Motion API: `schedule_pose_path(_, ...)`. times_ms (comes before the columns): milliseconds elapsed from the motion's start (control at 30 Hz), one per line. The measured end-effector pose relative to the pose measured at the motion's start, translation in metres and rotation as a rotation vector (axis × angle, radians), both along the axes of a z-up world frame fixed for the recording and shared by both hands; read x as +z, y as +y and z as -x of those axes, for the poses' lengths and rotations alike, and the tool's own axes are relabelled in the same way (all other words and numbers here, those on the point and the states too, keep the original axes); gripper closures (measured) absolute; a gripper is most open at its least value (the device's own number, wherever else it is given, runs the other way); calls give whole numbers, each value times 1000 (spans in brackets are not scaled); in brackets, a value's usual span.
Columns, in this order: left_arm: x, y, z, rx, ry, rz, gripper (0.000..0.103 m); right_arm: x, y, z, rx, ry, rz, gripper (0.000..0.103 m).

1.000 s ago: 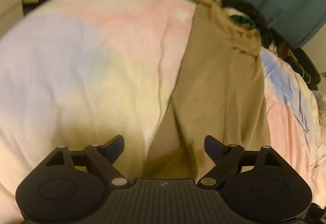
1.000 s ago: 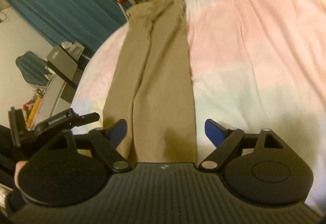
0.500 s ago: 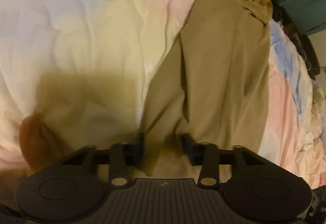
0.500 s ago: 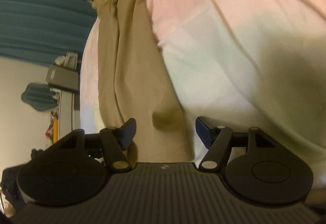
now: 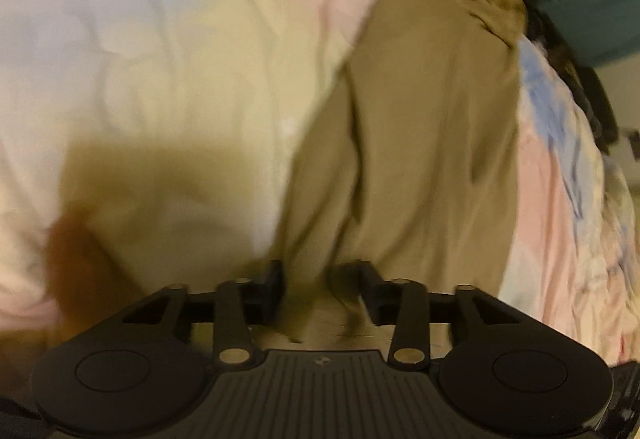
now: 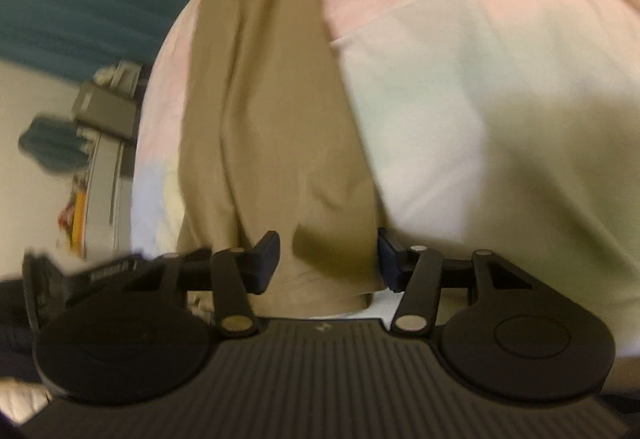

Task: Fold clothes

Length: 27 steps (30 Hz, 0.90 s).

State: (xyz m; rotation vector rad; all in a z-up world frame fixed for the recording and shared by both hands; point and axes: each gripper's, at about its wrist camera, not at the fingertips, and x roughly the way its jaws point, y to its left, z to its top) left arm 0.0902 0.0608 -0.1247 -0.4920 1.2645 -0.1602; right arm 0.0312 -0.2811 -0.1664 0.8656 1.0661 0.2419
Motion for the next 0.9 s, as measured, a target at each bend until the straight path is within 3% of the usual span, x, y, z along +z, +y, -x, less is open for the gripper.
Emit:
schedule_pose_path(33,-1,-2,0,-15,-3,1,58,1,3,0,27,-9,0,49)
schedule_pose_path(67,0,-4,1,-23,-8,-8,62,2,5,0,37,-10,10,56)
schedule_pose_path(167,5,-3,6,-26,-25,-5,82,4,4,-1,35,3,26,83)
schedule_pose_path(233,10,1,11,-17,-45,15,91,8,2,-1,39,2,20,90)
schedule_pose_path(367,23,14,20,-1,-98,152,97,34,-9,6,52,-75,17,93)
schedule_pose_path(467,41,27,26,33,-152,306,98,65,-19,15,49,-149,39,93)
schedule_pose_path(600,89,30,35,56,-247,452,98,116,-34,17,2,-248,51,94)
schedule_pose_path(767,135,26,56,37,-330,538,98,181,-46,36,-20,-386,53,94)
schedule_pose_path(900,145,33,91,30,-332,580,98,201,-48,69,-5,-443,62,94)
